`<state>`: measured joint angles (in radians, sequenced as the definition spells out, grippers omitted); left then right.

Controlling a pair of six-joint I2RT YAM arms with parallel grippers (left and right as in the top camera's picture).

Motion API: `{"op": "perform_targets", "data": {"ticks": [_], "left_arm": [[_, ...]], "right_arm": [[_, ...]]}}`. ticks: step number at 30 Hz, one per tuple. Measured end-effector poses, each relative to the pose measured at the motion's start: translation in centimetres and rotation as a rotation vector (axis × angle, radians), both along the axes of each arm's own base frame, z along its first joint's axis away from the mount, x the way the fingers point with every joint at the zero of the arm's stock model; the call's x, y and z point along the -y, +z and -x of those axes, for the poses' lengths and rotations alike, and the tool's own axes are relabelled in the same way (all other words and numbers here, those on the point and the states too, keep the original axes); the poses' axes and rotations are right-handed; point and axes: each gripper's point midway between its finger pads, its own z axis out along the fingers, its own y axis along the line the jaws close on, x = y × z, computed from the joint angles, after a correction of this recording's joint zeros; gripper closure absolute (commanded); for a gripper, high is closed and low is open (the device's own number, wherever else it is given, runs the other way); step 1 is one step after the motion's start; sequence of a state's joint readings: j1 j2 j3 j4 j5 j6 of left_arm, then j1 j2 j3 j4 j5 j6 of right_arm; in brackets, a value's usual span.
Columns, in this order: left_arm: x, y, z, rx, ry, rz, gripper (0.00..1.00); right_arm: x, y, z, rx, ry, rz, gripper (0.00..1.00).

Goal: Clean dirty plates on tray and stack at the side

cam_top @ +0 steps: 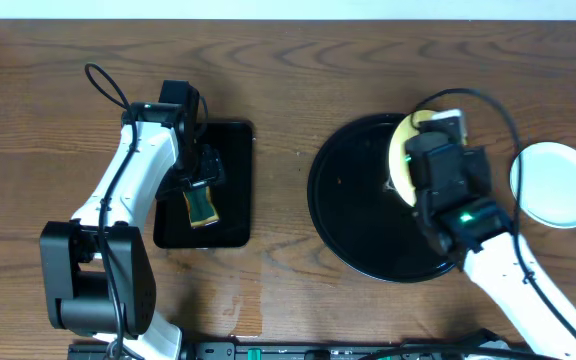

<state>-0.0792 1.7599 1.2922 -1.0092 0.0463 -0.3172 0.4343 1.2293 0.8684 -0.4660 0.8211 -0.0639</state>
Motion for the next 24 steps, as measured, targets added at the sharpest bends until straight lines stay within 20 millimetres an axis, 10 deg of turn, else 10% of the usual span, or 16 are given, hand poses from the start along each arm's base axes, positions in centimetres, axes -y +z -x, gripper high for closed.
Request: {"op": "perform_targets", "data": {"ticks": [13,24], "left_arm": [[0.0,0.0,0.0,0.000,0.000,0.000,0.17],[0.0,0.0,0.0,0.000,0.000,0.000,0.17]], "right_arm": [[-4.8,3.3,2.5,0.113,0.065,0.234,0.99],[-5.1,3.9,2.9,0.137,0.058,0.264,0.99]]}}
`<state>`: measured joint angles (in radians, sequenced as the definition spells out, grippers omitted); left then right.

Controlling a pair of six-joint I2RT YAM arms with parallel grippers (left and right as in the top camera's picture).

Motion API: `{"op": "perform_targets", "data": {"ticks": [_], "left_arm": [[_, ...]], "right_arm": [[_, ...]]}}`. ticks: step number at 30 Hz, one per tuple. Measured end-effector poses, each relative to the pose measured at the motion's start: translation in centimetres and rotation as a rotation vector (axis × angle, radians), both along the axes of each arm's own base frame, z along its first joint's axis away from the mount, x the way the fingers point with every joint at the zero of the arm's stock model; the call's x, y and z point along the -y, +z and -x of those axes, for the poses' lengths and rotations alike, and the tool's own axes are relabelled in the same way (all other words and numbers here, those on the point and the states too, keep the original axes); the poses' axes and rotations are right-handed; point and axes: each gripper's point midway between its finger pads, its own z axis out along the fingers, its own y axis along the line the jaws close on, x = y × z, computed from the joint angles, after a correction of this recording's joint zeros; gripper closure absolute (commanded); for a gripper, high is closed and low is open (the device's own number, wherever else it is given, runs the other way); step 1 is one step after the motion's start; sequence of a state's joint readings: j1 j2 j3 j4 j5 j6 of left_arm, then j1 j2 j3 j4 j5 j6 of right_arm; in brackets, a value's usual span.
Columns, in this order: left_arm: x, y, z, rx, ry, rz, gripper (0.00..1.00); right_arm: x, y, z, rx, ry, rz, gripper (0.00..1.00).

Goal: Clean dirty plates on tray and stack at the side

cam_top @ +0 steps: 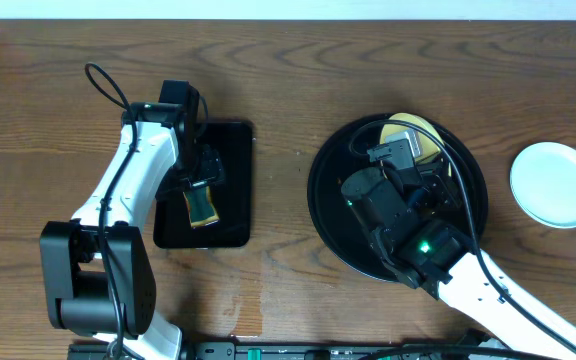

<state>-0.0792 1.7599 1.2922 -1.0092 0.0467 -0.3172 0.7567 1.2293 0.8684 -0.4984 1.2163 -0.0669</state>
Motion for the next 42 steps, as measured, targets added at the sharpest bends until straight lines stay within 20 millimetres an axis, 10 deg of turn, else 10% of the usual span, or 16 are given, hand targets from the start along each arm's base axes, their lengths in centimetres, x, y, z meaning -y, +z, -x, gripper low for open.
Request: {"op": "perform_targets", "data": {"ticks": [42], "left_arm": [[0.00,0.00,0.00,0.000,0.000,0.000,0.17]], "right_arm": [[0.11,0.10,0.04,-0.007,-0.001,0.022,0.99]]}}
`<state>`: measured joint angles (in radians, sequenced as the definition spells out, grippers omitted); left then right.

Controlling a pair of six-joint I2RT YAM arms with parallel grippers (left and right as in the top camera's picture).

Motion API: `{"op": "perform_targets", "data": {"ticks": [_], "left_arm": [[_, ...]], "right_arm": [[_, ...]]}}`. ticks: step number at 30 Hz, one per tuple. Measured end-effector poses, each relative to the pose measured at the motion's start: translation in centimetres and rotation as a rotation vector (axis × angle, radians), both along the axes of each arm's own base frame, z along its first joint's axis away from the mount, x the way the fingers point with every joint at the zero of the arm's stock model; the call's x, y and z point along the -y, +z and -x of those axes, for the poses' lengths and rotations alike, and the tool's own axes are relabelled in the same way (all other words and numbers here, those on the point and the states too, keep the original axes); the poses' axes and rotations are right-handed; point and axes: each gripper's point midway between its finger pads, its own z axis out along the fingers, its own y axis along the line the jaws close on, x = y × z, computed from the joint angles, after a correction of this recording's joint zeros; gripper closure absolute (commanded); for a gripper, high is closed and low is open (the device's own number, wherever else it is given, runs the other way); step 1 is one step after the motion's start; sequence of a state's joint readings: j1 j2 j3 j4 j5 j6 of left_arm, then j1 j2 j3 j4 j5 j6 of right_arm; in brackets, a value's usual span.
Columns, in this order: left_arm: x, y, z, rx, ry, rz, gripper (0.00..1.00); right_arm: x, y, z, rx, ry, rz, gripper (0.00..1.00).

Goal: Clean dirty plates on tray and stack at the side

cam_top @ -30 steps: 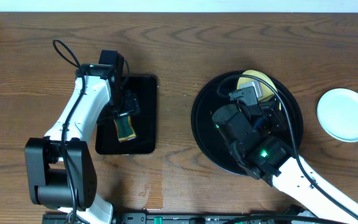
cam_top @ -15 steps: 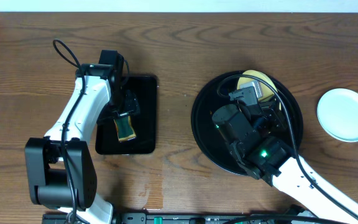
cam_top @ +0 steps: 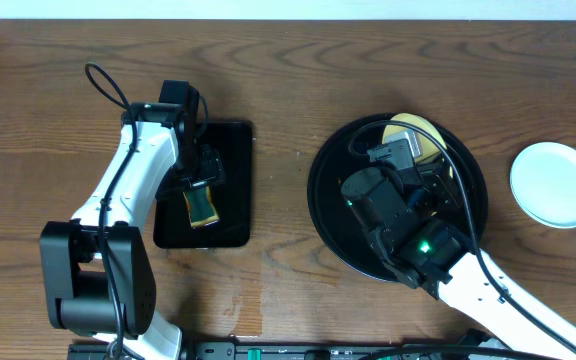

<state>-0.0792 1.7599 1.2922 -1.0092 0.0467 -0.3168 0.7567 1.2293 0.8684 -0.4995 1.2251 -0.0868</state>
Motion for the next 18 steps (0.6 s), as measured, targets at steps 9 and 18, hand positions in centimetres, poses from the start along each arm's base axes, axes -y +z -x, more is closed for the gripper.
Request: {"op": "perform_targets", "data": {"ticks": [9,18], "left_arm": [[0.00,0.00,0.00,0.000,0.000,0.000,0.17],[0.00,0.00,0.00,0.000,0.000,0.000,0.17]], "right_arm": [[0.01,0.04,-0.01,-0.007,0.003,0.014,0.99],[0.11,0.20,0.01,0.003,-0.004,0.015,0.99]]}}
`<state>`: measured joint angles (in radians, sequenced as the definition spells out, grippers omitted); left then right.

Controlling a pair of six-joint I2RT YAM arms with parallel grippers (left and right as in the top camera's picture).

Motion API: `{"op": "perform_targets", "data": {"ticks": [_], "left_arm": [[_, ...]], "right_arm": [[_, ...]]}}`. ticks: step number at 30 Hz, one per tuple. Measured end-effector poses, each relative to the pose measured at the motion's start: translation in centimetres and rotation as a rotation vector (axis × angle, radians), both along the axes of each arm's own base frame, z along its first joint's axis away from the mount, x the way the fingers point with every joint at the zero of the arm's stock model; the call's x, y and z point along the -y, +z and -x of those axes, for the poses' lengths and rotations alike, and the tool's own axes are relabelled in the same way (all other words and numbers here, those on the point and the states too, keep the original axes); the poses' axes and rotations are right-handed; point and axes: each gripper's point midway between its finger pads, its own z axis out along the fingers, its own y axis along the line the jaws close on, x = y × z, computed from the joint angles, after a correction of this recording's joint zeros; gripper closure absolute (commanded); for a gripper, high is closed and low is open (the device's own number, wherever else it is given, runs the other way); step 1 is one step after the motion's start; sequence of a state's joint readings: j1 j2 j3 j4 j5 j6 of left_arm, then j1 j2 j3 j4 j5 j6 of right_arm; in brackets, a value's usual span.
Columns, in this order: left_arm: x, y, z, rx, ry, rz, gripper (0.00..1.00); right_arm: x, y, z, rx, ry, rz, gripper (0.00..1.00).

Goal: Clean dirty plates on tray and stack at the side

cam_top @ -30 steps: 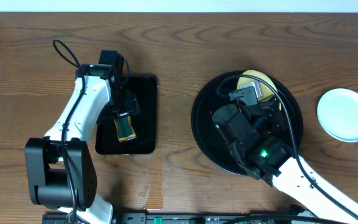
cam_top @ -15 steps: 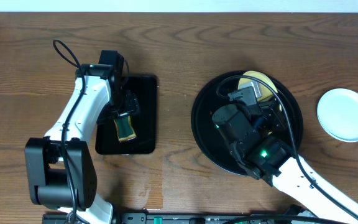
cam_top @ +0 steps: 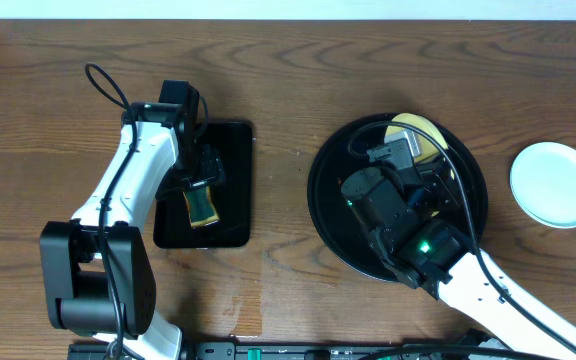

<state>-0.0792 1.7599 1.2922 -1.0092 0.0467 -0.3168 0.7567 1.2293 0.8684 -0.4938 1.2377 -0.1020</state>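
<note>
A yellow plate lies at the far edge of the round black tray, partly covered by my right arm. My right gripper sits at the plate's near-left rim; its fingers are hidden under the wrist, so their state is unclear. A clean white plate rests on the table to the right of the tray. My left gripper hangs over the black rectangular tray, shut on a yellow-green sponge.
The right arm's elbow and forearm cover the middle and near part of the round tray. The left arm's base stands at the near left. Bare wooden table lies between the two trays.
At first my right gripper was over the round tray's right side with the yellow plate at it, seen on edge. By 2.0 s ago the arm had shifted to the tray's middle and the plate lay flat at the far edge. The left arm has kept still with the sponge.
</note>
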Motion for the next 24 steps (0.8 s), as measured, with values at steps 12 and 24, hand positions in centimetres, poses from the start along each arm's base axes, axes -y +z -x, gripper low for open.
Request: {"op": "perform_targets", "data": {"ticks": [12,24], "left_arm": [[0.0,0.0,0.0,0.000,0.000,0.000,0.17],[0.0,0.0,0.0,0.000,0.000,0.000,0.17]], "right_arm": [[9.3,-4.6,-2.5,-0.032,-0.237,-0.524,0.99],[25.3,-7.7,2.2,0.244,-0.699,-1.231,0.99]]}}
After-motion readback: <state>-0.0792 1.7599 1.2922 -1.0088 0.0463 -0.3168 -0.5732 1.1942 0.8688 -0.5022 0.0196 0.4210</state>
